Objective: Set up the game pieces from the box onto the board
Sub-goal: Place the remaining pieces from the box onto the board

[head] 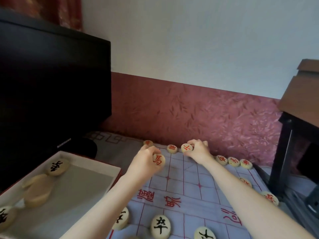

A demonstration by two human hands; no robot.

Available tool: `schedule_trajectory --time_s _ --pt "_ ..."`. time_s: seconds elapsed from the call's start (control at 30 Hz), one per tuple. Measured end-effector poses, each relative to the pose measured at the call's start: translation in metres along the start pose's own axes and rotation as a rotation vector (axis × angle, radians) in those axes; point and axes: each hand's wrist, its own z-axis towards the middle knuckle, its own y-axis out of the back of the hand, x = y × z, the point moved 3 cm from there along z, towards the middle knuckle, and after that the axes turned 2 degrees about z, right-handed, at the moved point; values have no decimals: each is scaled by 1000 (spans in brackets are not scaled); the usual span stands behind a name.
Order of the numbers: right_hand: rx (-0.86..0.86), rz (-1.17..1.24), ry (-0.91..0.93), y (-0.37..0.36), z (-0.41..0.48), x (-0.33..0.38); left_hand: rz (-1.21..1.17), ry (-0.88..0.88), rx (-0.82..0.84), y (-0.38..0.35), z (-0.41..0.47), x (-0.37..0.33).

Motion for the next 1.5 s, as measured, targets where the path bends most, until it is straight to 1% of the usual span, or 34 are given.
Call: schedule_trajectory --time_s 0.17,0.47,0.57,0.73,1.03,1.23,1.33,1.5 --pt "36 -97 18 -13 21 -5 -26 30 13 -5 22 9" --pt "133 -122 10 -30 25 -16 -36 40 44 -18 36 21" --pt "112 -108 33 -29 26 -17 -12 31 33 -18 43 22" --pt "46 -38 118 -18 20 -14 106 -5 -21 -19 76 19" --pt "-21 0 254 -5 11 -9 454 -46 64 -49 127 21" --pt "-43 47 274 -2 10 -12 568 -14 140 -61 126 29" --pt "-44 21 296 -1 7 -12 553 20 151 -64 125 33" --pt "-35 32 295 -2 2 -13 409 42 99 -59 120 36"
